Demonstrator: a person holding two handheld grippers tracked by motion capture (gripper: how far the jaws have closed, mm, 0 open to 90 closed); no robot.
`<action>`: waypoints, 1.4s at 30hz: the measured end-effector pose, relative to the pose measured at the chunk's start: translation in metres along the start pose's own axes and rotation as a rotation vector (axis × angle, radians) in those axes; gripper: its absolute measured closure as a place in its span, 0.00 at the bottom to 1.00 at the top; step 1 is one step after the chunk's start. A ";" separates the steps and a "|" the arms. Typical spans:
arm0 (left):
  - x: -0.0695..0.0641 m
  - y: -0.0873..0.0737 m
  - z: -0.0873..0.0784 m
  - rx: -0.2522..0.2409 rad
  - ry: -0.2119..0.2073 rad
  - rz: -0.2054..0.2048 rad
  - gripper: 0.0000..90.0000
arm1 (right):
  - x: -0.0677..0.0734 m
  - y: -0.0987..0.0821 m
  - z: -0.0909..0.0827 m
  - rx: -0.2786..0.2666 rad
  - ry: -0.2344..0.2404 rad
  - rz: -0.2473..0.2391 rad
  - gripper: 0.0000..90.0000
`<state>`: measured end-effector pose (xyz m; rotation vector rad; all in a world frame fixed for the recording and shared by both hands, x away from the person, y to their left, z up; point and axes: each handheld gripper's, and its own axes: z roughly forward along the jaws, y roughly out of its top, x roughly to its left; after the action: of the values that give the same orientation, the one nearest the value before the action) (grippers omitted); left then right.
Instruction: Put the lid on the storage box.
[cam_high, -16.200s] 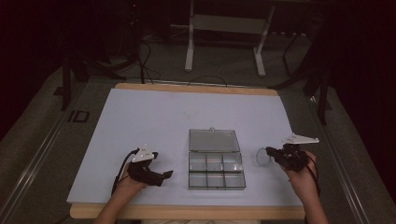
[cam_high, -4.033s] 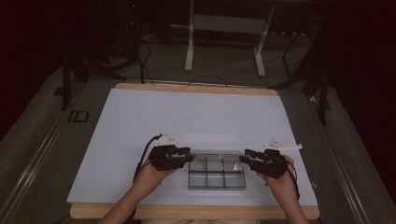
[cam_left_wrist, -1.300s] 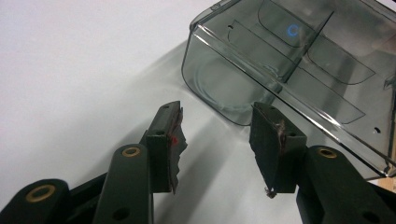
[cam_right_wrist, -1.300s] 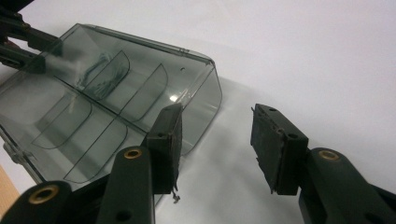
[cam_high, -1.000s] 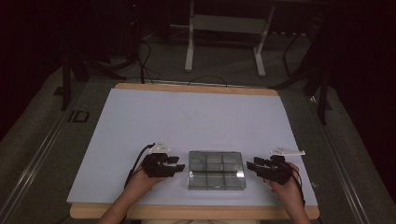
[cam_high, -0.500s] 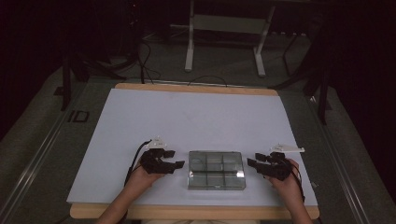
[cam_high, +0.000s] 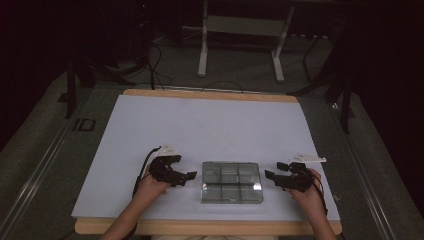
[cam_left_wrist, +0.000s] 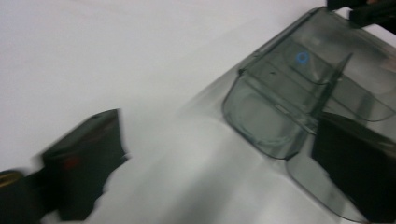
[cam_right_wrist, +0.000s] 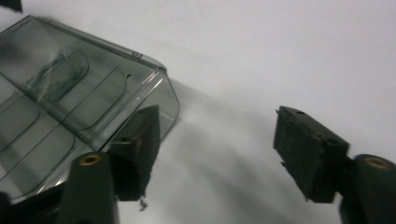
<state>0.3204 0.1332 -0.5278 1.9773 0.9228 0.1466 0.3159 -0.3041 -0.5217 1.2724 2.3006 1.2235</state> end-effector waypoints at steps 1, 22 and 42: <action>0.001 0.000 0.000 -0.003 0.005 -0.001 0.02 | 0.000 0.000 0.001 0.009 0.005 -0.013 0.29; 0.007 -0.007 -0.009 -0.042 0.053 0.002 0.02 | -0.006 -0.003 0.000 -0.017 -0.034 -0.042 0.17; 0.014 -0.020 -0.025 -0.070 0.128 -0.012 0.02 | -0.017 -0.016 -0.007 -0.015 -0.080 -0.019 0.17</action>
<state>0.3082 0.1659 -0.5327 1.9150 0.9977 0.2984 0.3128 -0.3256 -0.5323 1.2685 2.2382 1.1595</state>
